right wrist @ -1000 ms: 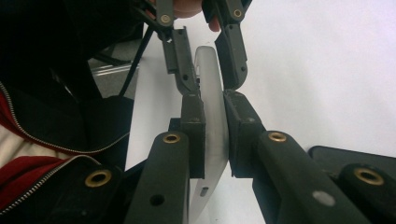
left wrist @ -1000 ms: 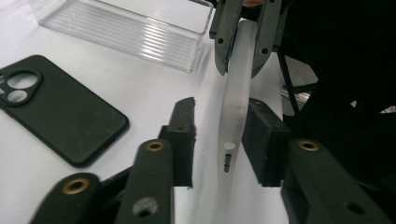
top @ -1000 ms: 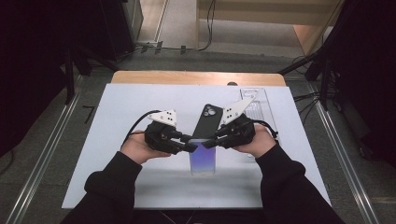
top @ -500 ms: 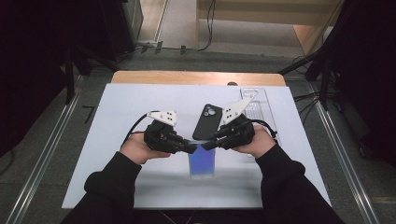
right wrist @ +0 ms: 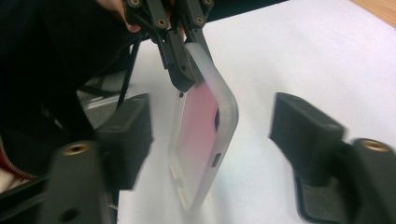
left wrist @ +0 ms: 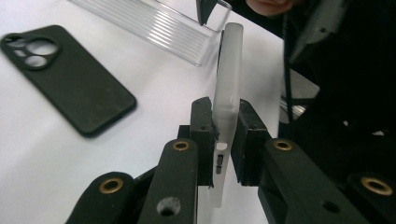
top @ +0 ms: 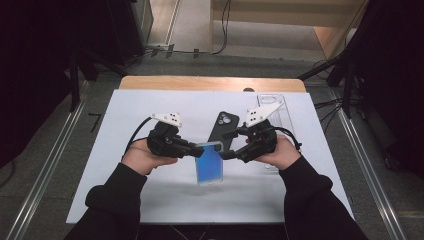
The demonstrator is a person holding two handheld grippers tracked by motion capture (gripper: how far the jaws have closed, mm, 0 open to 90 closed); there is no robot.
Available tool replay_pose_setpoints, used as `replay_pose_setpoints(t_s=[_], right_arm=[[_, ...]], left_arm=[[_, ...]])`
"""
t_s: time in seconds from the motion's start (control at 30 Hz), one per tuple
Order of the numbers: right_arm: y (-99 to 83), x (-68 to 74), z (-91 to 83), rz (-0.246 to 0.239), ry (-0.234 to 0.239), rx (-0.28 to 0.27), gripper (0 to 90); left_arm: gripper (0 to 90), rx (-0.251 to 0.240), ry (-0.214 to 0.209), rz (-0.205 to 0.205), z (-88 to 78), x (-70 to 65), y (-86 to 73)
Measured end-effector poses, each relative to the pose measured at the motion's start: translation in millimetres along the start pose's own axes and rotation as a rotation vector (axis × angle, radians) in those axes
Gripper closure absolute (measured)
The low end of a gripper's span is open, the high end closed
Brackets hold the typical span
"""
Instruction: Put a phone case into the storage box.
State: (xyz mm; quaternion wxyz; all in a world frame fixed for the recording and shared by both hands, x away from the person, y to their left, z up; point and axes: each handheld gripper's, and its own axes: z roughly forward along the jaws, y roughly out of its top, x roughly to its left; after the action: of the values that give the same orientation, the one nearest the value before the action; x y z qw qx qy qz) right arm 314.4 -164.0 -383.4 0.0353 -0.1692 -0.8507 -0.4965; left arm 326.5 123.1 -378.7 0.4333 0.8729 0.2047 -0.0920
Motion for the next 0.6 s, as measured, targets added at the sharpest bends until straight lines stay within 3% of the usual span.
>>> replay_pose_setpoints(t_s=[0.13,0.23,0.3,0.4,0.6], right_arm=[[-0.4,0.1,2.8,0.022,-0.010,0.015,16.6],[-1.2,0.6,7.4,0.035,-0.051,0.005,0.0],[-2.4,1.1,9.3,0.059,-0.089,-0.009,0.0],[-3.0,1.1,12.0,0.113,-0.090,-0.009,0.0],[-4.6,3.3,18.4,0.181,-0.165,-0.040,0.0]], left_arm=[[81.1,-0.019,0.054,-0.044,-5.2,0.8,1.5],[81.0,-0.037,0.090,-0.078,-9.2,1.4,2.4],[81.1,-0.053,0.117,-0.102,-11.1,1.3,3.3],[81.1,-0.067,0.143,-0.123,-13.7,1.1,4.2],[81.1,-0.090,0.204,-0.162,-17.3,0.6,6.0]])
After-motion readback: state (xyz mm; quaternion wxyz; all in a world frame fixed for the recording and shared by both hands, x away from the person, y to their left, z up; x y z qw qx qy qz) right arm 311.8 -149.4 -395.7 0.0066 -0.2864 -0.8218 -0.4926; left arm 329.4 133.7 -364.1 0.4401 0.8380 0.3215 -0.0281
